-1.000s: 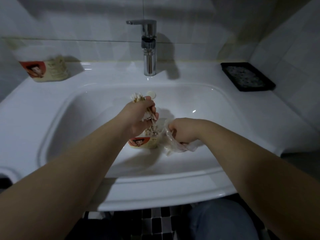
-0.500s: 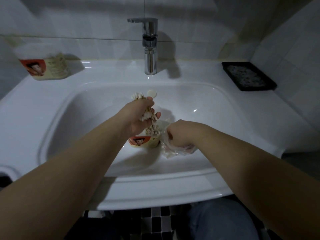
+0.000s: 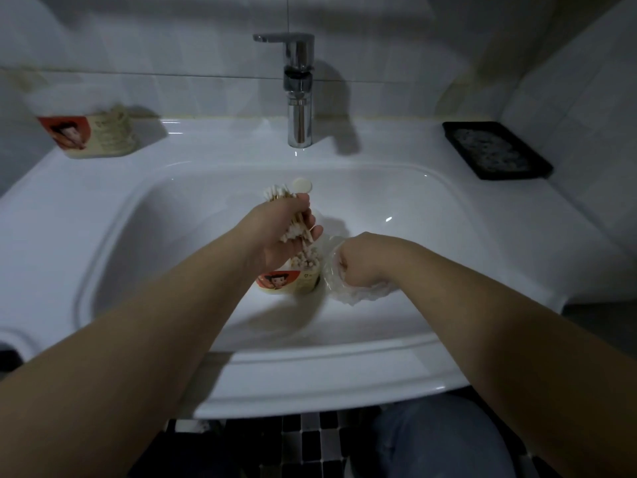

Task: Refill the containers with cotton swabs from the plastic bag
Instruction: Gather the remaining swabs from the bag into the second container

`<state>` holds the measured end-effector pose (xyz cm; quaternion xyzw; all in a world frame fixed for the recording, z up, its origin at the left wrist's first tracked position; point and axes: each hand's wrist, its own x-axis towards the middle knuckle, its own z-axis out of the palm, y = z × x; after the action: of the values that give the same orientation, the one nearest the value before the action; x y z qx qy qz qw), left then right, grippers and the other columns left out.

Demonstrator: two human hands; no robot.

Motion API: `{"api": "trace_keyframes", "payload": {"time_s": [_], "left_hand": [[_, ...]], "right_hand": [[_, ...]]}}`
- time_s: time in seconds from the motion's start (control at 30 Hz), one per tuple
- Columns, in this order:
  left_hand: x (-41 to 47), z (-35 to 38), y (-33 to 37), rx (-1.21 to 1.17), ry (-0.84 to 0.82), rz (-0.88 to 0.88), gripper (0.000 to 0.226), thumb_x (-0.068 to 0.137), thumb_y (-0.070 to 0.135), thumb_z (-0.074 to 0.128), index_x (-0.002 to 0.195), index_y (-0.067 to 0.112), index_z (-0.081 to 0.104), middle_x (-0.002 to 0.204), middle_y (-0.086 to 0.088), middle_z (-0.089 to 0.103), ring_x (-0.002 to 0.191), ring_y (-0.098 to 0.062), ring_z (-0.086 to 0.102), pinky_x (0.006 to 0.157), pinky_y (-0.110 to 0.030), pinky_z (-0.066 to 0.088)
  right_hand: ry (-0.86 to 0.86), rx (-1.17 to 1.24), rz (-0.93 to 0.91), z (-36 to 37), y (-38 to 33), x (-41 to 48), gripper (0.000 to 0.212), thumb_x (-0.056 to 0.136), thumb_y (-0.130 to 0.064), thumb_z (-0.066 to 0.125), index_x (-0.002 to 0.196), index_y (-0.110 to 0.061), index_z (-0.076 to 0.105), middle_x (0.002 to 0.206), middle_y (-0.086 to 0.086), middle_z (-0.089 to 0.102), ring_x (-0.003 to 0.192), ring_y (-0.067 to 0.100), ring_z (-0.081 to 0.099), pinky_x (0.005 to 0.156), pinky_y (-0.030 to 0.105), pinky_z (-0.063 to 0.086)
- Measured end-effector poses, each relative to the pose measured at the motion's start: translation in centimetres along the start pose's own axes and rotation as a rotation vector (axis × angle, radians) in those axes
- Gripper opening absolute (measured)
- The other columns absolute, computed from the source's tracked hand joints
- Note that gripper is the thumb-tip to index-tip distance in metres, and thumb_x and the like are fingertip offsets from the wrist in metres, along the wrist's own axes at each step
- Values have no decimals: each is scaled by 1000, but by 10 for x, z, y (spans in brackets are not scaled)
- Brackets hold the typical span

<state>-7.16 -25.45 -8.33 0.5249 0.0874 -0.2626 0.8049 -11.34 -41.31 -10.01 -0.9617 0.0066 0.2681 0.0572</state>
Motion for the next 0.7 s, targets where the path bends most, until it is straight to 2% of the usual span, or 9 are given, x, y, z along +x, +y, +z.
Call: {"api": "trace_keyframes", "payload": {"time_s": [0.03, 0.13, 0.23, 0.3, 0.4, 0.47, 0.53, 0.7], "left_hand": [[0, 0, 1, -9, 25, -4, 5, 102, 10, 59, 98, 12, 62, 85, -6, 57, 69, -15, 57, 64, -31, 60], [-3, 3, 2, -22, 64, -8, 8, 98, 9, 65, 105, 12, 63, 103, -5, 55, 85, -17, 55, 67, -31, 59], [-4, 5, 1, -10, 68, -6, 15, 97, 9, 66, 112, 11, 61, 107, -4, 56, 91, -17, 57, 67, -29, 57], [-3, 4, 0, -13, 53, -5, 12, 98, 9, 65, 109, 10, 62, 104, -4, 59, 88, -17, 60, 67, -29, 58], [-3, 4, 0, 9, 23, -16, 2, 99, 8, 62, 98, 8, 61, 84, -7, 63, 71, -17, 64, 59, -27, 58], [-5, 5, 0, -1, -27, -25, 9, 102, 6, 56, 93, 7, 58, 75, -9, 60, 65, -18, 61, 56, -25, 56], [-5, 5, 0, -2, -61, -32, 11, 104, 5, 50, 95, 9, 54, 75, -9, 60, 66, -18, 60, 57, -26, 57], [-5, 2, 2, 7, -49, -48, 12, 104, 6, 48, 101, 15, 56, 75, -4, 66, 66, -16, 64, 68, -32, 60]], "right_hand": [[2, -8, -12, -2, 0, -1, 20, 91, -10, 60, 74, -21, 55, 80, 3, 67, 76, 24, 65, 61, 29, 49], [30, -30, -24, -7, 1, -5, 12, 91, -11, 60, 85, -12, 71, 86, 6, 72, 75, 23, 66, 59, 26, 47], [36, 17, -25, -8, 4, -6, 15, 88, -12, 62, 79, -16, 73, 77, 2, 71, 69, 20, 67, 58, 27, 50], [46, 23, -23, -9, 6, -5, 16, 87, -10, 61, 81, -18, 73, 75, 0, 69, 68, 18, 65, 57, 26, 49], [66, 57, -14, -10, 9, -2, 18, 85, -8, 60, 83, -20, 74, 77, -1, 71, 72, 21, 69, 59, 28, 54], [57, 57, -13, -9, 10, -2, 18, 85, -9, 60, 87, -18, 75, 80, 0, 72, 73, 21, 69, 60, 29, 53], [39, 37, -20, -9, 10, -3, 19, 88, -9, 58, 91, -14, 75, 83, 2, 72, 72, 20, 64, 58, 26, 48], [75, 65, -10, -13, 12, -5, 24, 84, -7, 57, 66, -22, 63, 69, -1, 64, 65, 20, 63, 55, 27, 44]]}}
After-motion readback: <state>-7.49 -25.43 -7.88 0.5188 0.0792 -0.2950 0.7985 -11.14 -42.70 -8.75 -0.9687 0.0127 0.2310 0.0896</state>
